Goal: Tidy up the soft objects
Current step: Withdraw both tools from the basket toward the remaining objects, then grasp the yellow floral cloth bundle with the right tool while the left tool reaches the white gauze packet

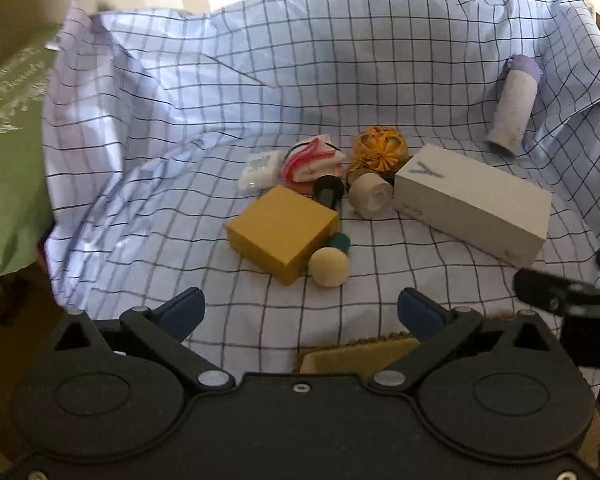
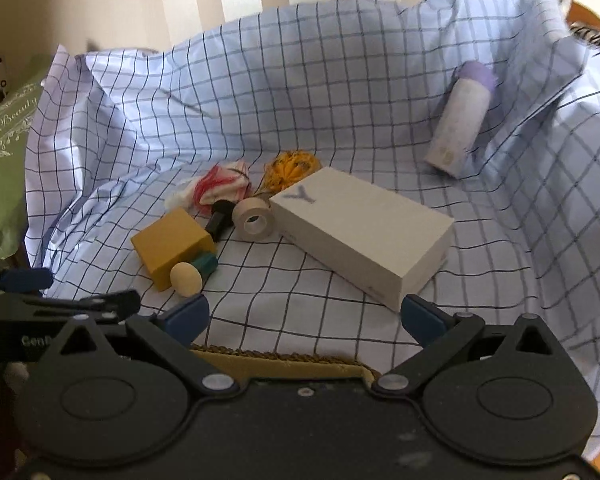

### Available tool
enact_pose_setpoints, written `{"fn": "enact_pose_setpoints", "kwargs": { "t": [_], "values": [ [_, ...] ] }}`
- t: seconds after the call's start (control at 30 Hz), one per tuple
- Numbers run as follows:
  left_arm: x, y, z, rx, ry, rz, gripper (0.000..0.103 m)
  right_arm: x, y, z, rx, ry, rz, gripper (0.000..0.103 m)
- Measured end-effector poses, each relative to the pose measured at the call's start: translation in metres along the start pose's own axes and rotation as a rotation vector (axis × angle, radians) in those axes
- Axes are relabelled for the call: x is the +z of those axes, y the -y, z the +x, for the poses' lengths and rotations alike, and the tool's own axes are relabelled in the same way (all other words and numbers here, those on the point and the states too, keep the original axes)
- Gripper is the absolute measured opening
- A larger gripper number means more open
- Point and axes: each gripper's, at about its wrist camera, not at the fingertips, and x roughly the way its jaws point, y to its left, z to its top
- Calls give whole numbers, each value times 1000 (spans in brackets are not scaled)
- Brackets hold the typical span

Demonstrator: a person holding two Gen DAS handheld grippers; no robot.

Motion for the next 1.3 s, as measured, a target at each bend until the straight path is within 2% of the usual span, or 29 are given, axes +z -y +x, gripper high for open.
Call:
{"fn": "enact_pose_setpoints", "kwargs": {
  "t": [0.33, 0.73, 0.87, 1.1, 1.2, 1.3],
  "values": [
    [40, -13, 49, -35, -44, -32, 99, 34, -5, 42, 19, -33, -38, 102],
    [91, -43, 119, 16, -72, -59, 99, 90, -5, 103, -5, -39, -66, 101],
    [102, -53, 142, 30, -86, -58, 94, 110, -5, 129, 1, -46, -69, 98],
    [115, -71, 172, 39, -102, -102, 94, 137, -3, 181, 22, -63, -32, 92],
    [119, -74, 185, 45, -116, -116, 87, 147, -5, 203, 28, -72, -23, 89],
    [121, -74, 194, 42, -130, -105, 86, 156, -8, 223, 40, -86, -17, 89]
  ]
}}
